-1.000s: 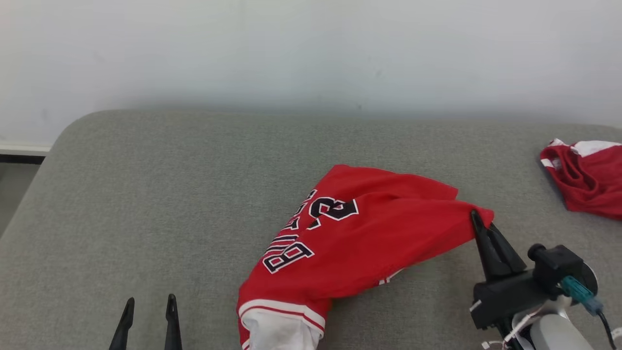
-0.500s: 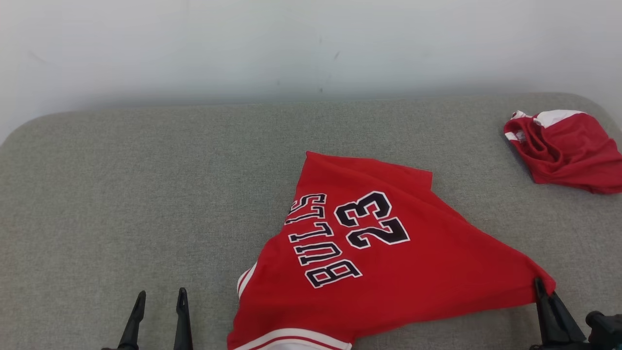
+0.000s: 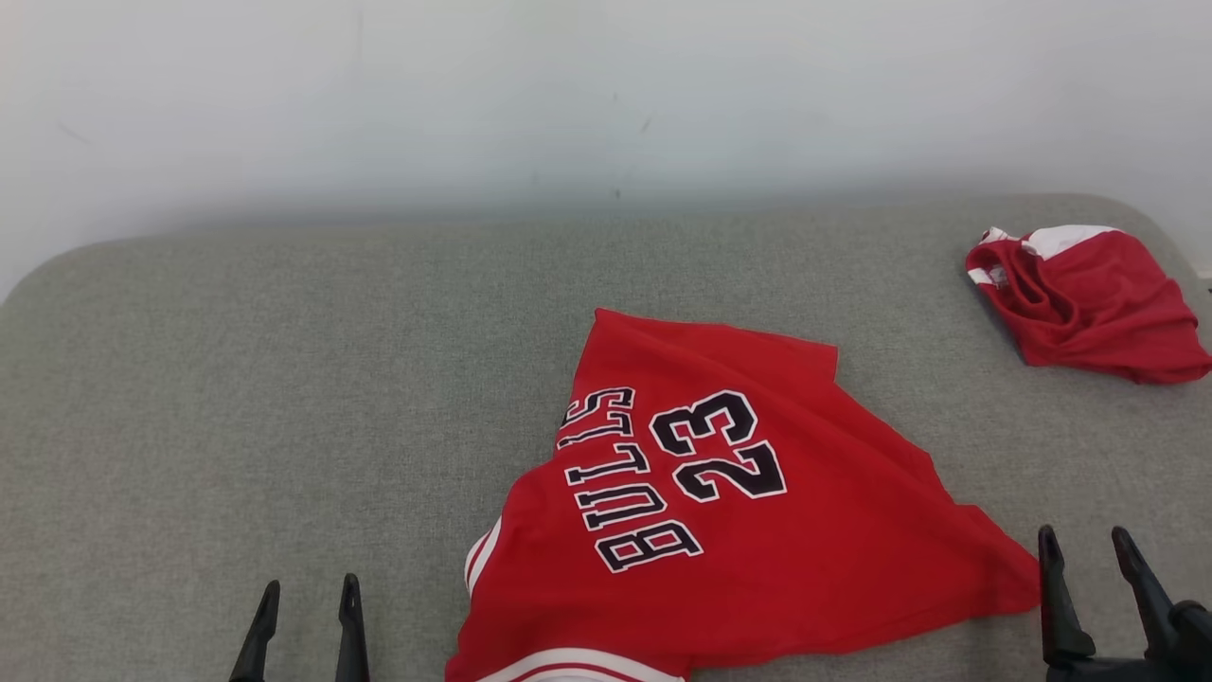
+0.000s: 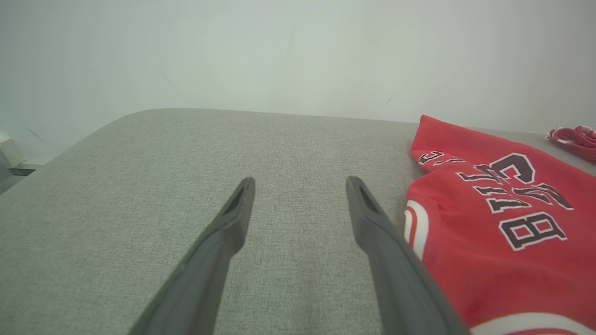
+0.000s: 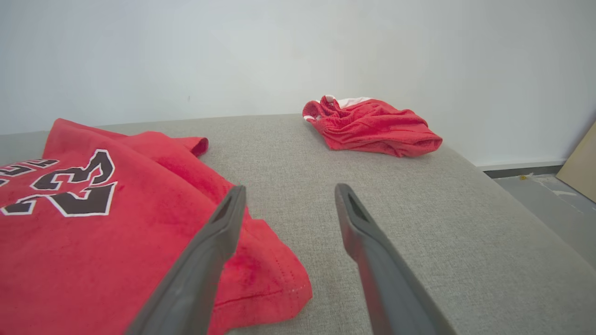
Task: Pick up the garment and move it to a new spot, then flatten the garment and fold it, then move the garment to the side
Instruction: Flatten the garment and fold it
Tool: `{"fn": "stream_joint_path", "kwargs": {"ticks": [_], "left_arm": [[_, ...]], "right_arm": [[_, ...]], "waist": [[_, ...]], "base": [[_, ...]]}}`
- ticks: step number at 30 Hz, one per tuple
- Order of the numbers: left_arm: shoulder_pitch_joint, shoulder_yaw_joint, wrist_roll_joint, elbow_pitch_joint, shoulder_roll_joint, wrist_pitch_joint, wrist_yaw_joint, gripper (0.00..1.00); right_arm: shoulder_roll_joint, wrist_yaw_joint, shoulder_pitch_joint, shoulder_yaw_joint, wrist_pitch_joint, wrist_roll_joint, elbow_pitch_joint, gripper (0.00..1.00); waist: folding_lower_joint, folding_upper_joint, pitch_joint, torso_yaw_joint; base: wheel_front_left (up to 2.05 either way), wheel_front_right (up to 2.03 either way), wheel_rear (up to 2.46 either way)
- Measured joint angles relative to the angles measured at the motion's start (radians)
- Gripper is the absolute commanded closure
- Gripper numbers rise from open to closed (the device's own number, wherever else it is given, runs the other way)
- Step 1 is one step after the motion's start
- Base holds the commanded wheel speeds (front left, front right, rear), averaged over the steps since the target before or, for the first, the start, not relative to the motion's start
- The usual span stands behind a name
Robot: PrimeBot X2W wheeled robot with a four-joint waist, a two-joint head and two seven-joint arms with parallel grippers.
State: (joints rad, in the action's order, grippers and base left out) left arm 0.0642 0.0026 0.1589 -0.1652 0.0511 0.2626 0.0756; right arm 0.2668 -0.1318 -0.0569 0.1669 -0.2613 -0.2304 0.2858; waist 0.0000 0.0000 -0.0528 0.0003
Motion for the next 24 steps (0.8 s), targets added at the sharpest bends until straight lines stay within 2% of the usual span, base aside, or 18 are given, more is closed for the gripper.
{"fn": "stream_joint_path", "kwargs": {"ticks": [11, 16, 24], "left_arm": [[0.045, -0.034, -0.003, -0.056, 0.000, 0.000, 0.021, 0.00], [0.055, -0.083, -0.005, -0.143, 0.000, 0.000, 0.039, 0.00], [0.019, -0.162, 0.026, -0.264, -0.001, 0.000, 0.048, 0.00]], "right_arm": [[-0.059, 0.000, -0.045, -0.004, 0.000, 0.025, -0.150, 0.00], [-0.084, 0.000, -0.056, -0.024, 0.000, 0.030, -0.162, 0.00], [-0.086, 0.000, -0.058, -0.042, 0.000, 0.028, -0.157, 0.00]], "waist": [[-0.0001, 0.0000, 0.048, 0.001], [-0.0001, 0.0000, 0.048, -0.003], [0.0000, 0.0000, 0.038, -0.018]], "base": [[0.00, 0.00, 0.00], [0.00, 0.00, 0.00], [0.00, 0.00, 0.00]]}}
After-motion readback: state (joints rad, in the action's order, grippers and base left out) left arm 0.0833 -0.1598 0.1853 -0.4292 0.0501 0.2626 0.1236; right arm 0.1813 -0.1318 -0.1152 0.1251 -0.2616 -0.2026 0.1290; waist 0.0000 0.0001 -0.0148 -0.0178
